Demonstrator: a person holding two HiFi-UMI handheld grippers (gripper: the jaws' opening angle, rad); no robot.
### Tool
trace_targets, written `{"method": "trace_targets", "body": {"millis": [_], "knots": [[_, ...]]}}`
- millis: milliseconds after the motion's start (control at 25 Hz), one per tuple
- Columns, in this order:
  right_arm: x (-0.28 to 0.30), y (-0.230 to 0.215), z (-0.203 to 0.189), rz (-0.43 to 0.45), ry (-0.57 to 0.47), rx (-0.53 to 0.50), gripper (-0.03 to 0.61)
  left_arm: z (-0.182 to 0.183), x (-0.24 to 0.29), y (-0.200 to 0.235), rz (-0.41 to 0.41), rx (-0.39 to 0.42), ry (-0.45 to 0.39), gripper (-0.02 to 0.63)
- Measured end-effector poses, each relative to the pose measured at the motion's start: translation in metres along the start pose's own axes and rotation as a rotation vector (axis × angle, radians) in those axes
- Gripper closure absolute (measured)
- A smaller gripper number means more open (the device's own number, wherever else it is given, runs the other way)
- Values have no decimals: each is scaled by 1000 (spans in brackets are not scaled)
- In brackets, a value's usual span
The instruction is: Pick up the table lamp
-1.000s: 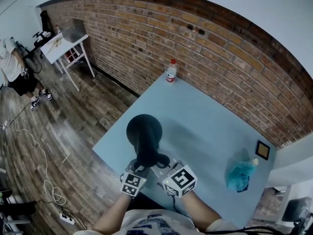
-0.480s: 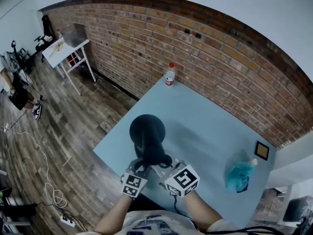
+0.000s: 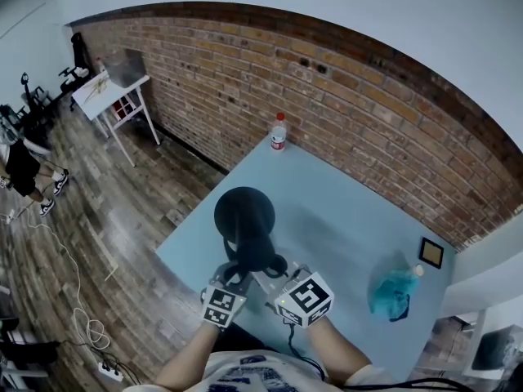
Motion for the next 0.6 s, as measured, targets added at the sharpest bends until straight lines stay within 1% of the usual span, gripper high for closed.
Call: {"method": "trace_targets", "body": {"millis": [600], "knots": [[-29,6,28,-11,-33,-49,543,33,-10,-22,-17,34,-32,555]]}}
Point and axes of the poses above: the fingertips, and each gripper's own axes: x forward along the fingers, y to its left, z out of its top, the point moved 2 cm from there along -x, backward along the fingers, and after that the axes turned 8 degrees about y, right-handed, at the moved point
